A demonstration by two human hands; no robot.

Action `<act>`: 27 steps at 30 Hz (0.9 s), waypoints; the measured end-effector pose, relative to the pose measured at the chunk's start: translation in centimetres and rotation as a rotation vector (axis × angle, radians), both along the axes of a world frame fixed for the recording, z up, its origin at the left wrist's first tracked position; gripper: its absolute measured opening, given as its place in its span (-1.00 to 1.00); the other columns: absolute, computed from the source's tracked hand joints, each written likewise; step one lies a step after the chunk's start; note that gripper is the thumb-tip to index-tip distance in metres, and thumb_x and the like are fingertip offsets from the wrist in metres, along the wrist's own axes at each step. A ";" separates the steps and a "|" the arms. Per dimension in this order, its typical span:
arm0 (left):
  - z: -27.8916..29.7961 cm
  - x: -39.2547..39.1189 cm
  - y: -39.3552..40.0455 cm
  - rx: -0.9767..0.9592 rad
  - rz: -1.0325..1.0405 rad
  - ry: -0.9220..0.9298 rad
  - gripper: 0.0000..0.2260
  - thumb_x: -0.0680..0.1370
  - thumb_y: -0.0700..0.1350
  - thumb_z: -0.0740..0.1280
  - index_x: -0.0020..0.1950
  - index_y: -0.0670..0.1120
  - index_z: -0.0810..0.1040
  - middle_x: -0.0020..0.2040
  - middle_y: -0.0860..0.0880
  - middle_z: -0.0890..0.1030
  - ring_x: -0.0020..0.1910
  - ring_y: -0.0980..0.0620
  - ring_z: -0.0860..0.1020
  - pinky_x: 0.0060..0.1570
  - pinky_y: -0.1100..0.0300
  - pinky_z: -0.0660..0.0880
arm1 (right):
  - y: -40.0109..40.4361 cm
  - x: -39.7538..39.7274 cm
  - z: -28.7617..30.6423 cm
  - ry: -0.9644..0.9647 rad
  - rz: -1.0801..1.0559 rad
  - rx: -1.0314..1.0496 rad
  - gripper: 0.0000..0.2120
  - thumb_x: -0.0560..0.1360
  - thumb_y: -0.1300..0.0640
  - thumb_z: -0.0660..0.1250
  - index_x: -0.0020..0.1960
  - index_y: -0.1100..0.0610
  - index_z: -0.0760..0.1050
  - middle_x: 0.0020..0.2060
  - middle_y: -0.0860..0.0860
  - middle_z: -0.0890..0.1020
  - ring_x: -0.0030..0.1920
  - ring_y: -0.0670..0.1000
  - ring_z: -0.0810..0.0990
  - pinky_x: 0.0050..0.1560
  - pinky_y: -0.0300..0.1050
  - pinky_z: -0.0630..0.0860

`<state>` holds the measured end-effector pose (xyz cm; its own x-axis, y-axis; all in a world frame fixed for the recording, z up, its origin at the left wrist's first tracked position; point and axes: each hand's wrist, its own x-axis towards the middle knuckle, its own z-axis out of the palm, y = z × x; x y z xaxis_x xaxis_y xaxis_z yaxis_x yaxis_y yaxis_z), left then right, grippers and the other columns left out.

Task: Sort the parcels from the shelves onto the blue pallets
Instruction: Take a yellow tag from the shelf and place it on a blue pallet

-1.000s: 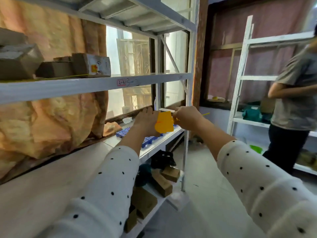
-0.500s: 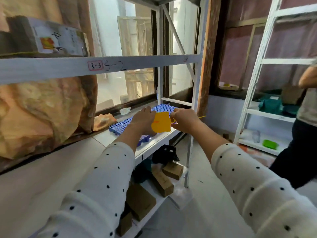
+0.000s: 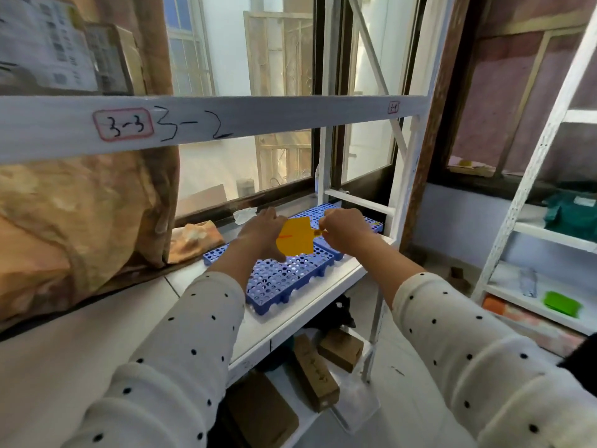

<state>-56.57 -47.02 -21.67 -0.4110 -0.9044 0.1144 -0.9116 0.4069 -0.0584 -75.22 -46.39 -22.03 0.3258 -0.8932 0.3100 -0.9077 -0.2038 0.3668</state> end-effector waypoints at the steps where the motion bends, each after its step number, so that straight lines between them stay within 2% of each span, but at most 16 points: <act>1: -0.4 -0.1 -1.0 0.008 0.010 0.002 -0.14 0.37 0.11 0.51 0.53 -0.11 0.16 0.48 -0.14 0.21 0.44 -0.13 0.23 0.34 0.00 0.32 | -1.2 -0.2 -0.3 0.007 0.008 0.004 -0.74 0.59 0.13 0.22 0.23 0.12 0.55 0.11 0.07 0.59 0.12 0.09 0.58 -0.02 -0.08 0.48; 7: -3.7 -0.5 -5.5 0.052 0.129 -0.006 -0.14 0.37 0.16 0.49 0.52 -0.12 0.17 0.47 -0.13 0.23 0.45 -0.11 0.23 0.35 0.02 0.32 | -8.2 -0.4 -3.4 0.035 0.076 0.107 -0.74 0.58 0.17 0.22 0.23 0.11 0.54 0.13 0.07 0.57 0.14 0.11 0.57 0.03 -0.04 0.48; 11: -6.2 -0.8 -7.8 0.091 0.272 0.016 -0.18 0.37 0.13 0.50 0.48 -0.15 0.23 0.45 -0.13 0.26 0.42 -0.10 0.26 0.31 0.08 0.31 | -12.8 -0.2 -6.3 0.041 0.237 0.139 -0.73 0.58 0.19 0.20 0.23 0.13 0.55 0.15 0.08 0.58 0.13 0.13 0.58 0.05 -0.04 0.51; 15: -8.2 -1.1 -9.0 0.190 0.430 0.070 -0.10 0.37 0.14 0.51 0.53 -0.12 0.11 0.52 -0.12 0.15 0.49 -0.10 0.17 0.40 0.04 0.25 | -16.6 -0.6 -8.5 -0.016 0.368 0.236 -0.72 0.60 0.14 0.18 0.22 0.09 0.57 0.16 0.05 0.58 0.14 0.09 0.58 0.06 -0.05 0.51; 19: -10.1 -0.9 -8.9 0.216 0.566 0.151 -0.17 0.32 0.18 0.52 0.46 -0.08 0.26 0.39 -0.08 0.32 0.36 -0.06 0.32 0.28 0.07 0.35 | -19.2 0.0 -10.1 -0.023 0.509 0.303 -0.71 0.60 0.15 0.18 0.24 0.01 0.57 0.18 0.01 0.58 0.16 0.06 0.57 0.08 -0.03 0.52; 27: -12.1 0.0 -8.0 0.244 0.720 0.160 -0.21 0.32 0.21 0.51 0.43 -0.06 0.30 0.32 -0.07 0.37 0.27 -0.06 0.38 0.21 0.07 0.37 | -20.7 2.7 -13.0 0.019 0.642 0.331 -0.72 0.60 0.19 0.20 0.22 0.02 0.57 0.14 0.00 0.58 0.10 0.06 0.59 -0.02 -0.06 0.50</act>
<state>-56.53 -55.07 -33.77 0.2919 -0.9496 -0.1141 -0.9461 -0.3042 0.1111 -72.53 -67.10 -34.99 0.8205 -0.5698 0.0451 -0.5657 -0.7981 0.2076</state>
